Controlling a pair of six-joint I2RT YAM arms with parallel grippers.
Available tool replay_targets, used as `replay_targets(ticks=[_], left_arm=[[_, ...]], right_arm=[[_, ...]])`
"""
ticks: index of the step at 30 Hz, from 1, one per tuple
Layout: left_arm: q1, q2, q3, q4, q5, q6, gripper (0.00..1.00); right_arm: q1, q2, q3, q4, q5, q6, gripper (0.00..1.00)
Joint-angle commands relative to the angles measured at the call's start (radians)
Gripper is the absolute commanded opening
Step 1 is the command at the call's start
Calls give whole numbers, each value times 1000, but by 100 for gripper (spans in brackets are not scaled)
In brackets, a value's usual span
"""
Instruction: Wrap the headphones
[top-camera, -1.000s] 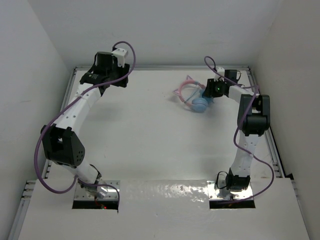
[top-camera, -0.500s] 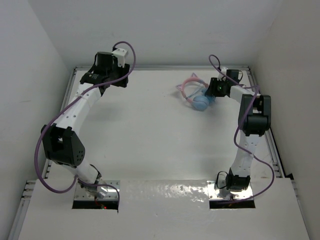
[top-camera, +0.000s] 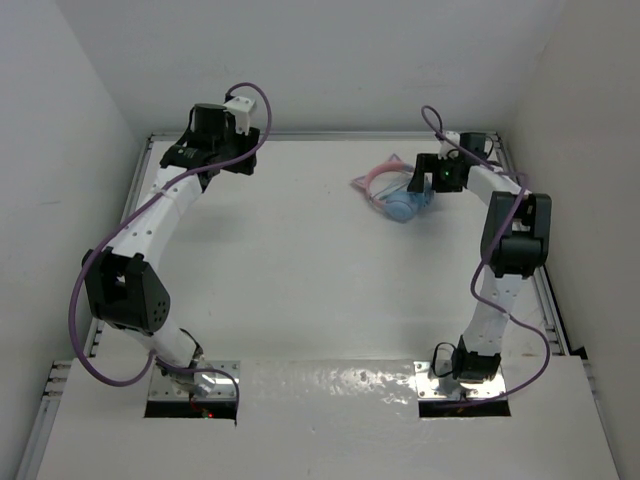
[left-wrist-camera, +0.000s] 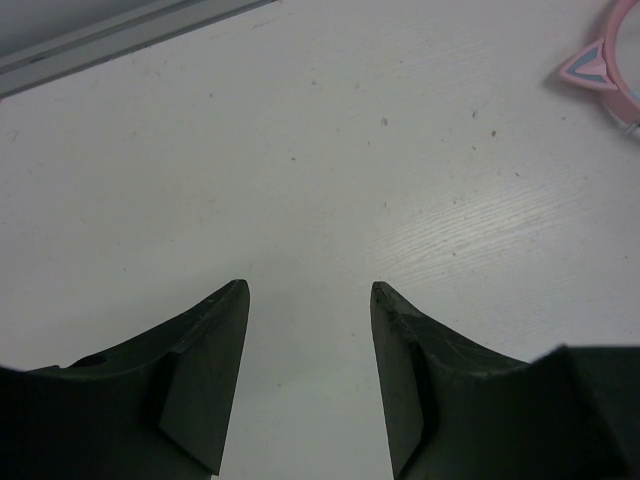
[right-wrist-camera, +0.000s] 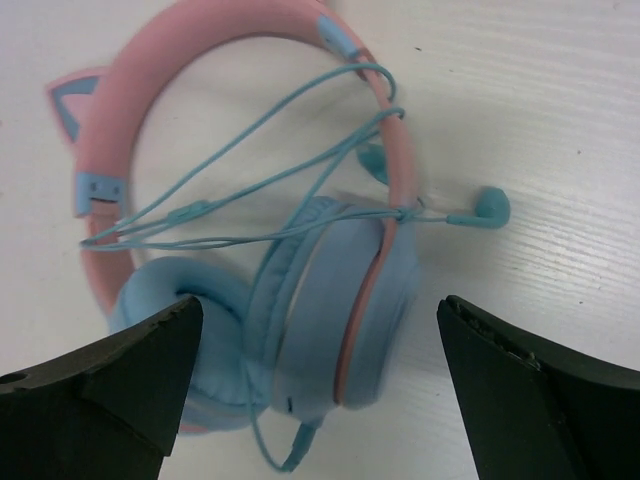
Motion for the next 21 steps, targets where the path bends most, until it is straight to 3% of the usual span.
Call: replay_targets(ticks=[1,12,17,21], left_arm=[[14,-10,1,23,10,9,50],[14,-20,5,7,-27,1,50],[41,-43,-25,-30,-81,-26,50],[139,-86,-113,-49,-61,-68,49]], right_arm=[[-5,-66,74,-92,-91,-68,99],[-41,-185,123,-64,-19,102,99],[-244,-322,-22,44,-19,449,99],[-335,-430,-162,-27,152,459,99]])
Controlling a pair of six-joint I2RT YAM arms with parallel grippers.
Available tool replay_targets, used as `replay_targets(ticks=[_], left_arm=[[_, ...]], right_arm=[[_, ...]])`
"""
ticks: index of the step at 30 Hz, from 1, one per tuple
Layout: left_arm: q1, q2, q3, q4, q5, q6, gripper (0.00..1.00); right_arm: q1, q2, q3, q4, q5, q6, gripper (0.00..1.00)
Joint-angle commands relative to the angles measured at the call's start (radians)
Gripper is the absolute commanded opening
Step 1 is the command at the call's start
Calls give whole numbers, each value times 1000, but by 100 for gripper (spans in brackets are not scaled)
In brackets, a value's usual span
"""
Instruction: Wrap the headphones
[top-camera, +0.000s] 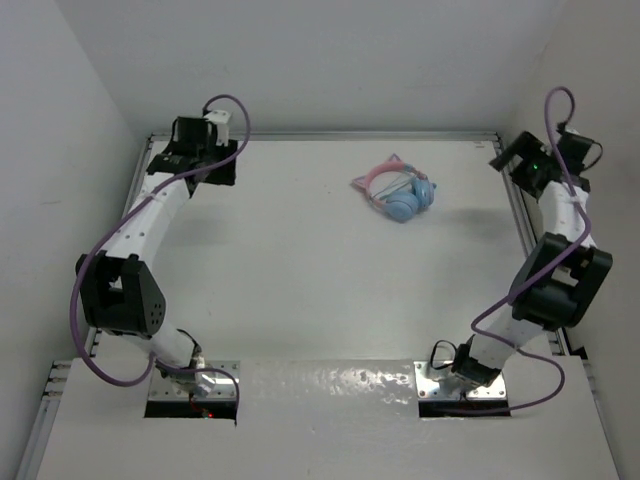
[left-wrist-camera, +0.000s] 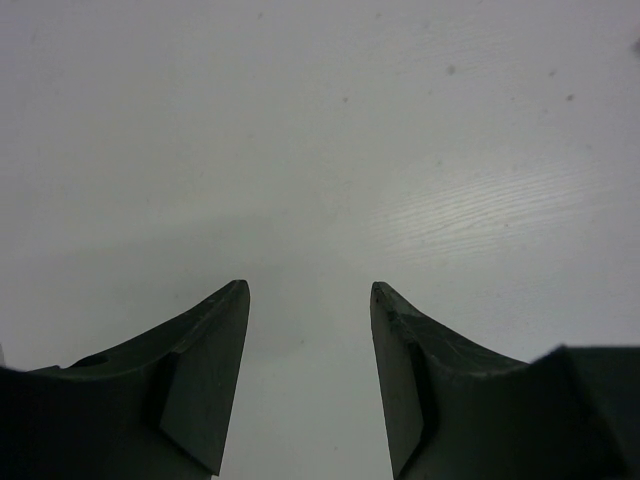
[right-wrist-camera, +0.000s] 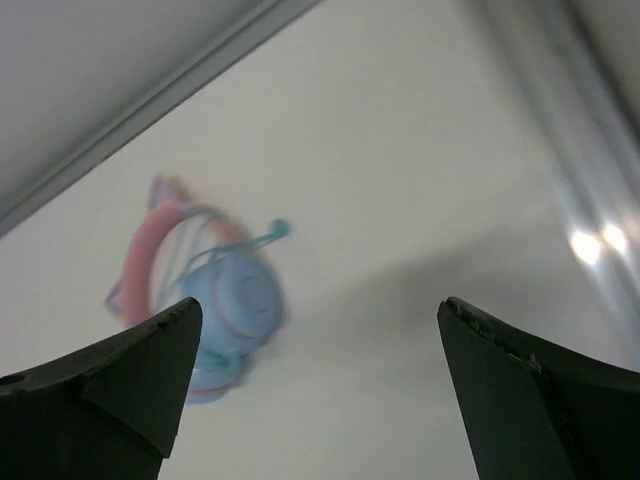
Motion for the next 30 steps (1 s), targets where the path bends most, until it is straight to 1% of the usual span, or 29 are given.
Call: replay_targets(ticks=[1,3,4,5,8,11,14,18,22,28,30], left_arm=[[124,-74,-73,-35,-20,-56,49],[145,-92,-136,-77,-40,-70,48],[179,-100,-159,-87,-58,-74,48],[187,-104,-207,-103,-102,-83,48],[190,-140,-275,-103,-164,-105,47],[190,-173,-344,-94,-188,-126,47],[190,-190,-392,-83,-196,-148,47],[189,-193,-406,-60,-198,-149,47],[187,-198,-400,-46,-181,-157,47],[176,-213,-409,-37,-172,-160,47],[173,-217,-413,-37,-170,-160,47]], right_arm=[[-47,-96,-109,-51,213,96,99],[-54,-142,-161,-98,278,79,99],[-60,-155,-171,-113,307,82,99],[-60,-165,-180,-145,345,83,99],[-61,-190,-186,-220,422,80,99],[-63,-190,-157,-301,503,88,99],[-63,-231,-169,-320,565,134,99],[-61,-279,-207,-305,596,175,99],[-63,-332,-254,-276,594,192,99],[-61,-376,-309,-233,493,157,99],[-61,-408,-350,-211,498,168,99]])
